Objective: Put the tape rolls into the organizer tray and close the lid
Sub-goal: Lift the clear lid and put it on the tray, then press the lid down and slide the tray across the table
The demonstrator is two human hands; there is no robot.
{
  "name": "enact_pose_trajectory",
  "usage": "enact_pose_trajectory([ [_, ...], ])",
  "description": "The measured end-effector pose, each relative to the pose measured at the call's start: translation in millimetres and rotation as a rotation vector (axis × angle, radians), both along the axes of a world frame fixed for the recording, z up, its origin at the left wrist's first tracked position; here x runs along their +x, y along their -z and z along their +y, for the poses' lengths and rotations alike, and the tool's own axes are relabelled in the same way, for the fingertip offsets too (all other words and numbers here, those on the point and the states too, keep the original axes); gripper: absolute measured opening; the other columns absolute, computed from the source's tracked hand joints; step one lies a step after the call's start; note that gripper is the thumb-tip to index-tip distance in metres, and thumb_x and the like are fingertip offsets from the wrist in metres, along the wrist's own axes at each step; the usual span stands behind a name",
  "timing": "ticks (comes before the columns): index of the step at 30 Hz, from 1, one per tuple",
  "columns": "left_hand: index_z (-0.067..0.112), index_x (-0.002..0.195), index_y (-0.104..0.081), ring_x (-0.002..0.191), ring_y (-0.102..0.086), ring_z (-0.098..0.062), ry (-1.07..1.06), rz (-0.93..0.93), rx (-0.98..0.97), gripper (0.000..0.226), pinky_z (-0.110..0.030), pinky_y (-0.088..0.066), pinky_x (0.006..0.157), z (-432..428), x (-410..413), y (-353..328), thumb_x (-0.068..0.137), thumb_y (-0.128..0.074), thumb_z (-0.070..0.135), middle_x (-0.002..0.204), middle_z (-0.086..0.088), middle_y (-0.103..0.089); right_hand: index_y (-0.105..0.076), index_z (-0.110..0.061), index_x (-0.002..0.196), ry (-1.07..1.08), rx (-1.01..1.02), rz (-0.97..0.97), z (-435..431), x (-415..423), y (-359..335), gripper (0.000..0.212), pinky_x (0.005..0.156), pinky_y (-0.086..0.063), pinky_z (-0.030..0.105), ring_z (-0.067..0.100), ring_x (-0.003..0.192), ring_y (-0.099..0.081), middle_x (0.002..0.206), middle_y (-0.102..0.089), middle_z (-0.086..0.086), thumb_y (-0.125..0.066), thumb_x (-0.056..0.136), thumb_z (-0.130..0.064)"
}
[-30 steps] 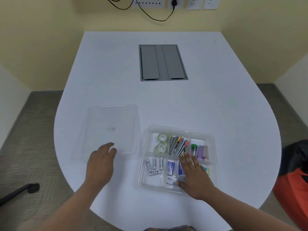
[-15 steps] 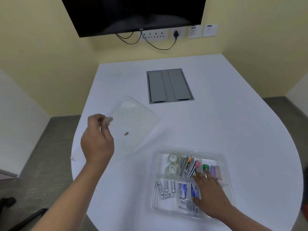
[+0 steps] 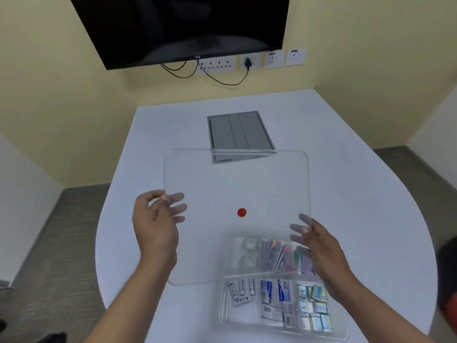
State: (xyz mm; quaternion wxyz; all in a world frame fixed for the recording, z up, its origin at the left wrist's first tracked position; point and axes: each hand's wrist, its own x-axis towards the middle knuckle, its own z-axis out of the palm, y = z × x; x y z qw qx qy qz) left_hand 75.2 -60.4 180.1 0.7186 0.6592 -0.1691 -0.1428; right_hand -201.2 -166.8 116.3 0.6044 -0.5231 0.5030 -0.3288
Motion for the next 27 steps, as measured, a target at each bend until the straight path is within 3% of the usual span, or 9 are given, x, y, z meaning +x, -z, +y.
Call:
enact_pose_trajectory([
  [3,0.023,0.092,-0.054,0.070,-0.073,-0.020,0.039,0.097,0.034,0.019,-0.026,-0.055,0.055,6.2,-23.2,25.4,0.098,-0.042,0.009,0.089,-0.005,-0.075,-0.061,-0.029,0.131,0.114,0.010,0.048,4.9,-14.8,3.9,0.035,0.074,-0.050,0.031,0.017,0.082,-0.065,0.101,-0.072,0.001,-0.052,0.100,-0.015],
  [6,0.026,0.096,-0.058,0.082,-0.071,-0.023,0.138,0.162,0.106,0.024,-0.029,-0.055,0.064,14.6,-41.9,47.6,0.094,-0.052,0.003,0.094,-0.005,-0.068,-0.060,-0.029,0.133,0.190,0.035,0.123,15.7,-37.1,21.2,0.038,0.066,-0.045,0.029,0.019,0.071,-0.055,0.093,-0.065,0.004,-0.054,0.099,-0.014],
  [9,0.039,0.114,-0.059,0.084,-0.062,-0.020,0.321,0.129,0.348,0.040,-0.027,-0.049,0.067,24.2,-54.8,68.0,0.087,-0.066,0.010,0.100,0.001,-0.061,-0.059,-0.032,0.135,0.269,0.066,0.186,26.0,-58.7,39.9,0.040,0.064,-0.043,0.030,0.022,0.068,-0.054,0.091,-0.062,0.004,-0.054,0.099,-0.013],
  [15,0.035,0.133,-0.052,0.085,-0.061,-0.012,0.528,0.056,0.577,0.059,-0.017,-0.044,0.070,34.5,-63.9,87.8,0.084,-0.066,0.005,0.103,0.003,-0.059,-0.055,-0.041,0.133,0.297,0.105,0.281,39.6,-89.9,59.0,0.044,0.068,-0.044,0.033,0.023,0.069,-0.060,0.093,-0.063,0.006,-0.053,0.099,-0.014],
  [19,0.030,0.124,-0.061,0.074,-0.064,0.004,0.522,-0.060,0.662,0.052,-0.008,-0.043,0.066,30.8,-65.8,98.2,0.079,-0.073,0.006,0.096,0.007,-0.067,-0.063,-0.027,0.130,0.297,0.136,0.326,39.9,-104.8,64.4,0.039,0.083,-0.055,0.044,0.025,0.091,-0.068,0.100,-0.067,0.002,-0.061,0.094,-0.011],
  [21,0.021,0.117,-0.067,0.074,-0.064,0.006,0.477,-0.112,0.708,0.045,-0.006,-0.042,0.067,28.7,-66.0,106.0,0.076,-0.077,0.008,0.090,0.006,-0.070,-0.066,-0.023,0.126,0.299,0.136,0.350,39.5,-109.3,66.3,0.036,0.086,-0.054,0.043,0.020,0.094,-0.067,0.105,-0.067,-0.003,-0.066,0.092,-0.011],
  [27,0.016,0.112,-0.069,0.079,-0.066,-0.009,0.488,-0.166,0.858,0.039,-0.022,-0.048,0.076,25.4,-66.9,125.7,0.075,-0.078,0.014,0.087,0.004,-0.072,-0.070,-0.017,0.119,0.288,0.139,0.402,36.1,-117.1,79.4,0.033,0.086,-0.046,0.033,0.019,0.093,-0.066,0.097,-0.071,0.004,-0.073,0.087,-0.009],
])
